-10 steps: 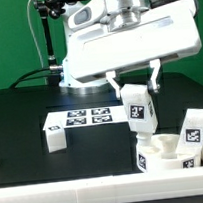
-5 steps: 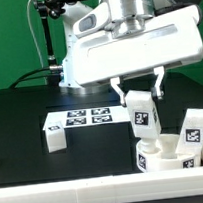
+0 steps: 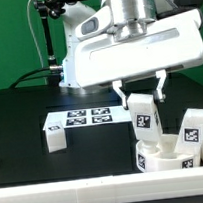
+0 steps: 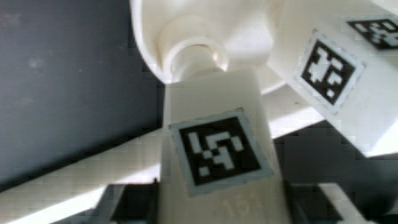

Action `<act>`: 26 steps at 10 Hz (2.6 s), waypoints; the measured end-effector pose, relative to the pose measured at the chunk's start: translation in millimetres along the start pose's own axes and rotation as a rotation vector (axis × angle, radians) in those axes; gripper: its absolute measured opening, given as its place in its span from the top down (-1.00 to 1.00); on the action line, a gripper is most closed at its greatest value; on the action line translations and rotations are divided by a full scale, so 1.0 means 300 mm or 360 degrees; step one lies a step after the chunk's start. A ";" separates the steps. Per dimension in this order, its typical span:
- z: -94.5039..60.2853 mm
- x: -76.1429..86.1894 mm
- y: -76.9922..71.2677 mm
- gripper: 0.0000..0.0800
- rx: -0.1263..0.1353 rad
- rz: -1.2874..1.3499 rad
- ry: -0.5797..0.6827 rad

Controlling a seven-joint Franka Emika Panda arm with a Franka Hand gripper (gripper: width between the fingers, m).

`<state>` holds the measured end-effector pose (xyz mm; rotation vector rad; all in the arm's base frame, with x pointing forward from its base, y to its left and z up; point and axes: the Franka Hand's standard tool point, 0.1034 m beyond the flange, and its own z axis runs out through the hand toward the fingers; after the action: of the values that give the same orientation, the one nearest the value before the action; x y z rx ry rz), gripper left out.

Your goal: Assemble stool

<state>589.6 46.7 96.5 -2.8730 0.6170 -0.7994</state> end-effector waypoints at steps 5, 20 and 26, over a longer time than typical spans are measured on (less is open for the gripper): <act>0.020 -0.023 0.011 0.18 -0.0013 -0.0014 -0.0012; -0.079 0.104 0.040 -0.62 0.0013 -0.0048 -0.0020; -0.073 0.095 0.039 -0.62 0.0016 -0.0042 -0.0073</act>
Offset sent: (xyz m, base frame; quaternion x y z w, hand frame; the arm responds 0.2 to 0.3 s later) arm -0.0003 0.0024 -0.0056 0.0004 0.0000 -0.0039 1.0000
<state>596.4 24.8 126.4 -2.8871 0.5693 -0.7359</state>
